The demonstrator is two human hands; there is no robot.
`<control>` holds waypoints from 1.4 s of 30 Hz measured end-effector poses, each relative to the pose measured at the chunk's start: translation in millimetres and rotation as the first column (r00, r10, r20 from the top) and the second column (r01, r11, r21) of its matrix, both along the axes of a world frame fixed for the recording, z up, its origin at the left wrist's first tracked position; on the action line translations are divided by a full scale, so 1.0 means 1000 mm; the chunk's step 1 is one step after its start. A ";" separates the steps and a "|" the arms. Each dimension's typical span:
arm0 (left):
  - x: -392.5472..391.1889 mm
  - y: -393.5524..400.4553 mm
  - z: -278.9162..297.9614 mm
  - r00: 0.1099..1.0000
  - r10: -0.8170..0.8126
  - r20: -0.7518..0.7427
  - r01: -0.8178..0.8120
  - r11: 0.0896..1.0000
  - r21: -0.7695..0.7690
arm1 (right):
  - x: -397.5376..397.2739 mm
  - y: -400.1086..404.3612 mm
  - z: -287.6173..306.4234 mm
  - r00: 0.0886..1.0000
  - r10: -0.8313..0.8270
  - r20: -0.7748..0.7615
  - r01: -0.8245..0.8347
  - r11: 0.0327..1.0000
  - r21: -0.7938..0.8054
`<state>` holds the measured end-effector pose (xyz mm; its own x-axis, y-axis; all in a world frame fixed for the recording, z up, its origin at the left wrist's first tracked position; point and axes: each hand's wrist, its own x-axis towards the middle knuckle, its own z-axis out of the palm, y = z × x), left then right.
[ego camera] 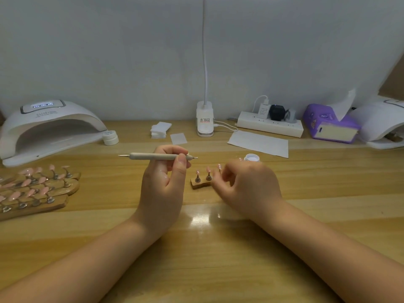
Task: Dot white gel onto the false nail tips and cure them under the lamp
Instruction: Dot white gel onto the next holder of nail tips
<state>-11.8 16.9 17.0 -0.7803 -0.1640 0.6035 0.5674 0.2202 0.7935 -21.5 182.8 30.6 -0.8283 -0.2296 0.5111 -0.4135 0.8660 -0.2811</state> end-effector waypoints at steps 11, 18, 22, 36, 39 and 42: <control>0.003 0.000 0.003 1.000 -0.006 0.020 0.006 1.000 0.001 | -0.062 0.080 -0.004 0.904 -0.128 0.408 0.219 0.958 -0.184; 0.004 -0.001 0.004 1.000 0.004 0.027 -0.003 1.000 -0.023 | -0.063 0.080 -0.021 0.943 -0.095 0.319 0.150 0.977 -0.154; 0.005 0.000 0.005 0.999 0.002 0.034 -0.001 1.000 -0.022 | -0.063 0.078 -0.023 0.963 -0.074 0.260 0.123 0.976 -0.180; 0.024 0.011 0.036 0.996 -0.044 -0.076 0.036 0.994 -0.104 | -0.019 0.022 0.029 0.984 0.140 -0.113 -0.167 0.946 -0.277; 0.025 0.012 0.039 0.996 -0.025 -0.083 0.015 0.993 -0.117 | -0.011 0.018 0.032 0.979 0.169 -0.112 -0.193 0.947 -0.258; 0.025 0.012 0.040 0.997 -0.016 -0.081 0.005 0.990 -0.140 | -0.005 0.016 0.033 0.976 0.192 -0.103 -0.212 0.945 -0.247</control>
<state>12.8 28.5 57.5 -0.7287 -0.0660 0.6816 0.6318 0.3191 0.7064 -26.8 198.7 63.5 -0.7344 -0.2414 0.6343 -0.6010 0.6656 -0.4425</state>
